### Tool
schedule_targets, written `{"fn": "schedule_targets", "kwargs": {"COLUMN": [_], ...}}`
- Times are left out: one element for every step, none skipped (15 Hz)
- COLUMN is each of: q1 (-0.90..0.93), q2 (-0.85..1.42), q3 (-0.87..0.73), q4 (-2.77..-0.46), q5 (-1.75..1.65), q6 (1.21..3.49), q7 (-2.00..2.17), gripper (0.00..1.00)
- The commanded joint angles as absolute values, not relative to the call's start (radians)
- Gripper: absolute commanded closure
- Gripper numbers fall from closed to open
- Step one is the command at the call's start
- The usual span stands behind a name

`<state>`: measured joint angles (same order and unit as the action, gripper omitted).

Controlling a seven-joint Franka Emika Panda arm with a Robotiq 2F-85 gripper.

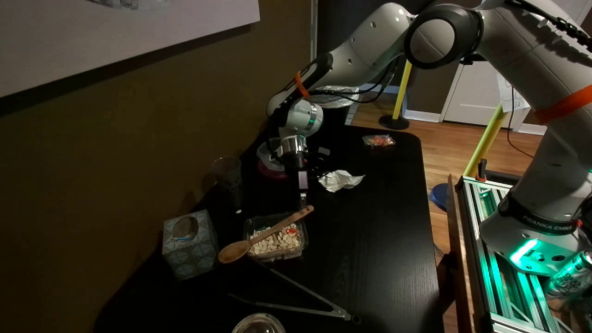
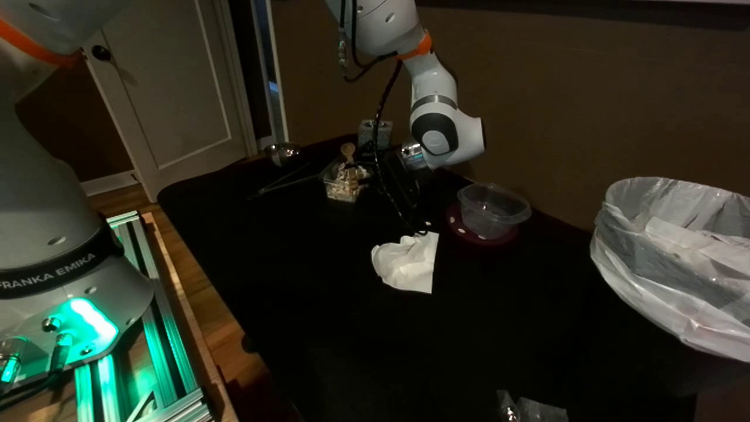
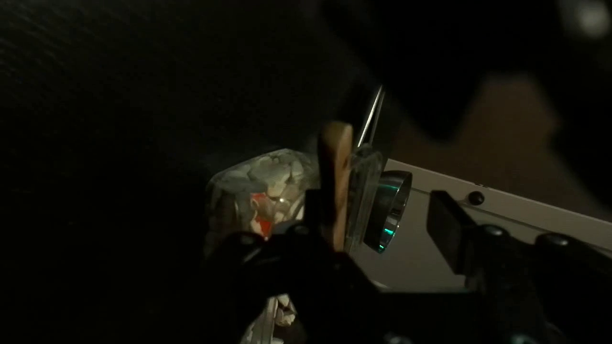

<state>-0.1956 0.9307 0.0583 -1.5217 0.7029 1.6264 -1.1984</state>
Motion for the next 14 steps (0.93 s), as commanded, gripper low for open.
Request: {"fn": "schedule_targets", "kwargs": {"q1": [-0.203, -0.205, -0.207, -0.212, -0.216, -0.224, -0.233, -0.243, -0.253, -0.259, -0.265, -0.272, -0.264, -0.269], "q2": [0.927, 0.918, 0.907, 0.891, 0.878, 0.859, 0.844, 0.827, 0.808, 0.778, 0.751, 0.711, 0.806, 0.788], "q3": [0.064, 0.061, 0.059, 0.055, 0.052, 0.051, 0.054, 0.057, 0.06, 0.058, 0.053, 0.051, 0.057, 0.055], "q4": [-1.525, -1.529, -1.535, -1.546, -1.558, -1.577, -1.591, -1.607, -1.624, -1.657, -1.683, -1.725, -1.605, -1.618], "q5": [0.673, 0.672, 0.674, 0.683, 0.695, 0.707, 0.711, 0.714, 0.718, 0.729, 0.731, 0.737, 0.709, 0.71], "q6": [1.64, 1.645, 1.655, 1.677, 1.711, 1.755, 1.779, 1.8, 1.813, 1.846, 1.867, 1.893, 1.832, 1.837], "q7": [-1.206, -1.208, -1.209, -1.212, -1.214, -1.224, -1.234, -1.245, -1.257, -1.265, -1.274, -1.29, -1.249, -1.253], "gripper": [0.08, 0.03, 0.0, 0.0, 0.0, 0.0, 0.0, 0.0, 0.0, 0.0, 0.0, 0.0, 0.0, 0.0]}}
